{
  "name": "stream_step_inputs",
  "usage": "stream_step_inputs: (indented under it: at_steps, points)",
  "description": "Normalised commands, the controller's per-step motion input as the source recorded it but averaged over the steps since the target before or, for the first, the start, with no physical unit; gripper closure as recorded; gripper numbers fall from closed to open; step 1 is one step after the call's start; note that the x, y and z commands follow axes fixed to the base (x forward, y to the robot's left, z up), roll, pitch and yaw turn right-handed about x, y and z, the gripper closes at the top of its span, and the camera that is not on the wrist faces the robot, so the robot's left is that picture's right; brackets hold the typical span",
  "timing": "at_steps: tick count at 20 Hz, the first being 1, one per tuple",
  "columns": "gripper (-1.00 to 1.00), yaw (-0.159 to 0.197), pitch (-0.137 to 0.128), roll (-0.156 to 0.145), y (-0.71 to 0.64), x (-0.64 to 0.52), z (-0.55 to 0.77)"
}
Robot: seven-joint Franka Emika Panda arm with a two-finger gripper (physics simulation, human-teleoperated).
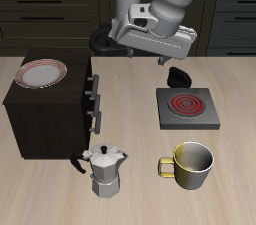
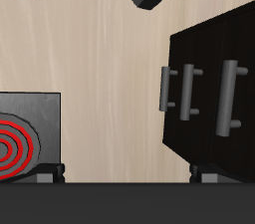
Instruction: Open the top drawer of the wooden cabinet
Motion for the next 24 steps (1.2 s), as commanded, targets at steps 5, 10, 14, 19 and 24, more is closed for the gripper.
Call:
stream_step_inputs:
  at_steps: [5,10,14,19,24]
  points:
    - [-1.00,-0.044,0.044,-0.182,-0.08,0.19,0.03]
    - [-1.00,0.015,0.032,-0.249,-0.02,-0.05,-0.06]
    - [-1.00,0.033,-0.068,-0.166,0.12,-0.11,0.02]
    - [-1.00,0.013,-0.011,-0.127,-0.31,0.19,0.19]
    - [-1.00,0.017,-0.008,-0.149,-0.26,0.08,-0.06]
